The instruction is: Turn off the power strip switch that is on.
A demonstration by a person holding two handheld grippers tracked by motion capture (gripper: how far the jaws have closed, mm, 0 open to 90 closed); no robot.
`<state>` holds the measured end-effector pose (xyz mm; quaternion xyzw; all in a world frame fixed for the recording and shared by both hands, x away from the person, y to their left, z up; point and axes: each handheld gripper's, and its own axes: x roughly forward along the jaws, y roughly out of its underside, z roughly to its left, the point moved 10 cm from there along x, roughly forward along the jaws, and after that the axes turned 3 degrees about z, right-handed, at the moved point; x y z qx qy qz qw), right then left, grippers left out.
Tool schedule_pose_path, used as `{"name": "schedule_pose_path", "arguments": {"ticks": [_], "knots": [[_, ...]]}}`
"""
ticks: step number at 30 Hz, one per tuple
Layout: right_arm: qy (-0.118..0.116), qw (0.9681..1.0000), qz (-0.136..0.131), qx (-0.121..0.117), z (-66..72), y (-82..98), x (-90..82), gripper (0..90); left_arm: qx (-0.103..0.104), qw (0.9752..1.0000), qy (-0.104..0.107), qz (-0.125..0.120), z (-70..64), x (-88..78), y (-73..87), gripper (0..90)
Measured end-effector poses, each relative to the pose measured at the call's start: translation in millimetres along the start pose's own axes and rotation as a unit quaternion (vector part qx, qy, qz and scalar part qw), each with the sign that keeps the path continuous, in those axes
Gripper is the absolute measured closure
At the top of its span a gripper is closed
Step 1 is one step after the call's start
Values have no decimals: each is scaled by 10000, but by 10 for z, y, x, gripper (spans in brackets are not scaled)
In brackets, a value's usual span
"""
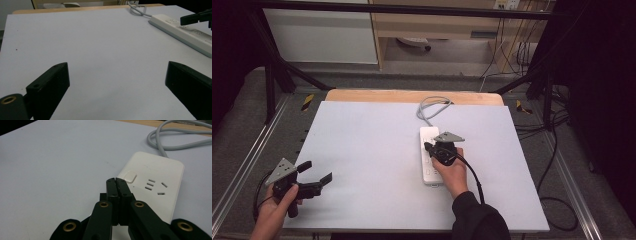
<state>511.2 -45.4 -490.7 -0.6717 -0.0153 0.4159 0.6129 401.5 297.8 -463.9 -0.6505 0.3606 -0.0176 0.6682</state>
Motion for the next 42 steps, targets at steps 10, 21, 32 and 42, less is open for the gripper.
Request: {"name": "schedule_pose_path", "arguments": {"ticks": [10,21,32,42], "knots": [[25,10000,46,-18,8,15,16,900,12,10000,-9,3,2,-1,0,55],[28,10000,72,-50,14,28,23,900,17,10000,-10,0,3,-1,-1,54],[24,9999,92,-65,20,36,27,900,24,10000,-11,-3,1,0,-2,54],[35,9999,110,-71,22,42,35,900,27,10000,-18,-1,1,-1,-1,55]]}}
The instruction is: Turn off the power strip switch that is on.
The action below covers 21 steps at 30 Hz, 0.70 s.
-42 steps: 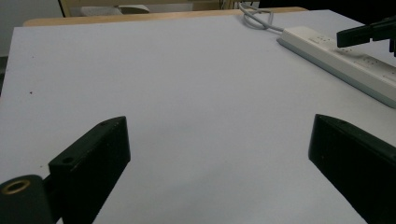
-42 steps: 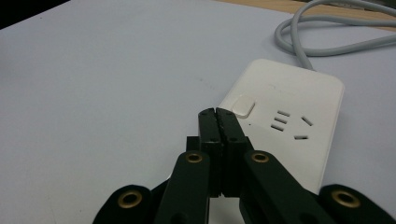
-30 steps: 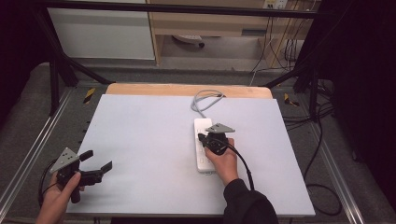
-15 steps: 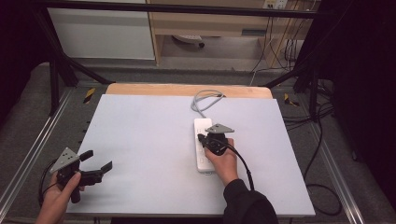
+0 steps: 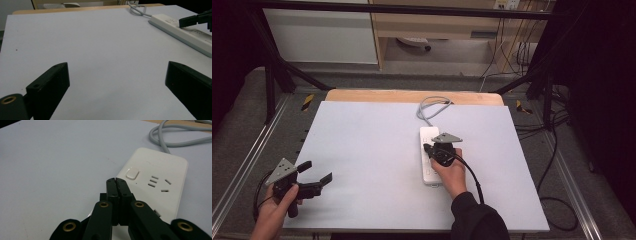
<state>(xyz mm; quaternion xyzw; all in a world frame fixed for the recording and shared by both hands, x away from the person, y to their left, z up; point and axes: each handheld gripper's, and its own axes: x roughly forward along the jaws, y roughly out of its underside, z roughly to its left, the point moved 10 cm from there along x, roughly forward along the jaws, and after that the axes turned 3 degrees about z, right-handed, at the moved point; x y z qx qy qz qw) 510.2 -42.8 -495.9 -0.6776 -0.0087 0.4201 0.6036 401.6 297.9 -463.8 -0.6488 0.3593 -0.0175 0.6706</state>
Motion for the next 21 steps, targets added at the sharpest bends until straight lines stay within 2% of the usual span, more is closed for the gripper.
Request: {"name": "schedule_pose_path", "arguments": {"ticks": [21], "knots": [[80,9998,39,-153,-2,12,11,900,-8,10000,7,9,-6,2,2,55]]}}
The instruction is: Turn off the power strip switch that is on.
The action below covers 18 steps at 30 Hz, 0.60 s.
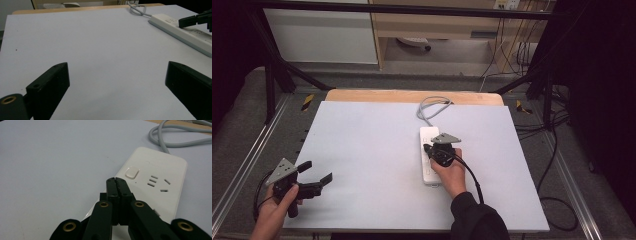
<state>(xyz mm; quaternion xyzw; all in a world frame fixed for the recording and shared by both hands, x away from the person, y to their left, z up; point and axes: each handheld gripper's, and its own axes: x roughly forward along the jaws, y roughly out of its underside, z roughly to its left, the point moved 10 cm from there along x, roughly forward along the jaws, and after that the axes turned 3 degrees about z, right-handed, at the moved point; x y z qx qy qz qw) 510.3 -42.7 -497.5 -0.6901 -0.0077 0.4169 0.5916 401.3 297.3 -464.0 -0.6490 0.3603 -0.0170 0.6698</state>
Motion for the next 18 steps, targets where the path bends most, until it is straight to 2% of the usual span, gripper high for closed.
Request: {"name": "schedule_pose_path", "arguments": {"ticks": [9,18], "knots": [[27,9999,-1,-96,0,3,1,900,-3,10000,-7,17,-3,2,6,55],[17,10000,9,-92,0,2,2,900,3,10000,-3,24,-8,5,7,55]]}}
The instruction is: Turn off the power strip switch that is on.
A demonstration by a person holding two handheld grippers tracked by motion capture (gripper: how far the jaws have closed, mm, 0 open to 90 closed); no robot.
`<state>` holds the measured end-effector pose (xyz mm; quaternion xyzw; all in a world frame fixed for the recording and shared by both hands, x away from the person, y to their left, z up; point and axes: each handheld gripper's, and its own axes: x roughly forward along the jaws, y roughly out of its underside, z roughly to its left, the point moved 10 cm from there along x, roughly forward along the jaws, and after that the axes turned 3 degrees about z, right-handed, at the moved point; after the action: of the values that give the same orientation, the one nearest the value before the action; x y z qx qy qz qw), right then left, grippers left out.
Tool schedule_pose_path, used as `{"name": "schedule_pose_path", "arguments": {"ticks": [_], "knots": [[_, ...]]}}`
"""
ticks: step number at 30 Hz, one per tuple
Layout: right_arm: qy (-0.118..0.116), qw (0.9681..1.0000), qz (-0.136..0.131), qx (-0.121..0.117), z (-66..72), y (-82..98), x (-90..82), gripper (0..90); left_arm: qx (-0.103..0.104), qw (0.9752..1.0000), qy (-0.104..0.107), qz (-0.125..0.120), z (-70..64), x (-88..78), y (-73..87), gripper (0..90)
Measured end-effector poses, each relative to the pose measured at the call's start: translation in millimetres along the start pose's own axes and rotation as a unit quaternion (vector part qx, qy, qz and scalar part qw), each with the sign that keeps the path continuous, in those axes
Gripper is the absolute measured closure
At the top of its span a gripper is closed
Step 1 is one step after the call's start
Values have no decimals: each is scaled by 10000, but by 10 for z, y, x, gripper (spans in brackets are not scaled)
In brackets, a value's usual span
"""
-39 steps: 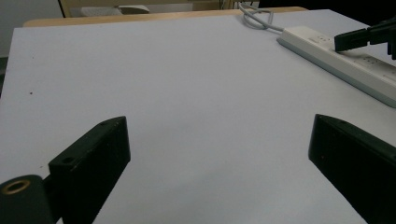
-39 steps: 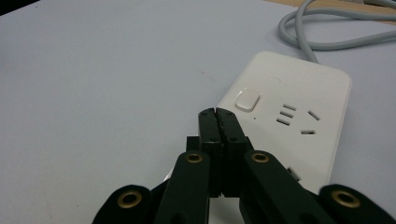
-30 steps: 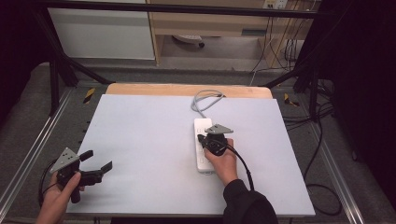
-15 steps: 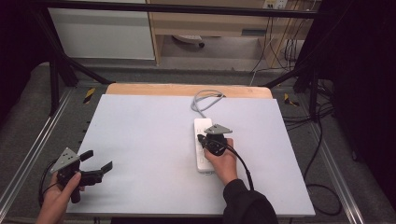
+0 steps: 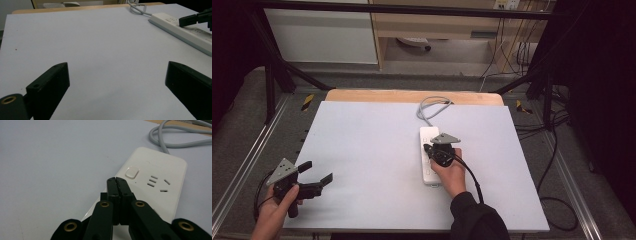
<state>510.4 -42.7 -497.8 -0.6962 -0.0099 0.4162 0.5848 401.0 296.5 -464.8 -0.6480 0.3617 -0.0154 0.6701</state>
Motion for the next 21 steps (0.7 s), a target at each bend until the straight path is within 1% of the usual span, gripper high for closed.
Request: {"name": "schedule_pose_path", "arguments": {"ticks": [5,9,11,13,15,17,21], "knots": [[-38,10000,13,44,-2,2,-1,900,31,10000,-6,7,2,4,0,55],[-35,10000,10,-12,7,1,0,900,30,10000,-4,11,-1,4,1,55],[-108,9999,44,-12,40,9,1,900,35,10000,-9,17,0,5,2,55],[-26,9999,86,-126,51,4,1,900,37,10000,-7,17,0,6,2,55],[-38,9999,101,-102,50,4,0,900,37,10000,-9,18,0,5,3,55],[-40,9999,95,-135,50,5,0,900,25,10000,-6,11,0,3,2,55],[29,9999,65,-98,25,0,7,900,33,10000,-5,15,-1,4,3,55]]}}
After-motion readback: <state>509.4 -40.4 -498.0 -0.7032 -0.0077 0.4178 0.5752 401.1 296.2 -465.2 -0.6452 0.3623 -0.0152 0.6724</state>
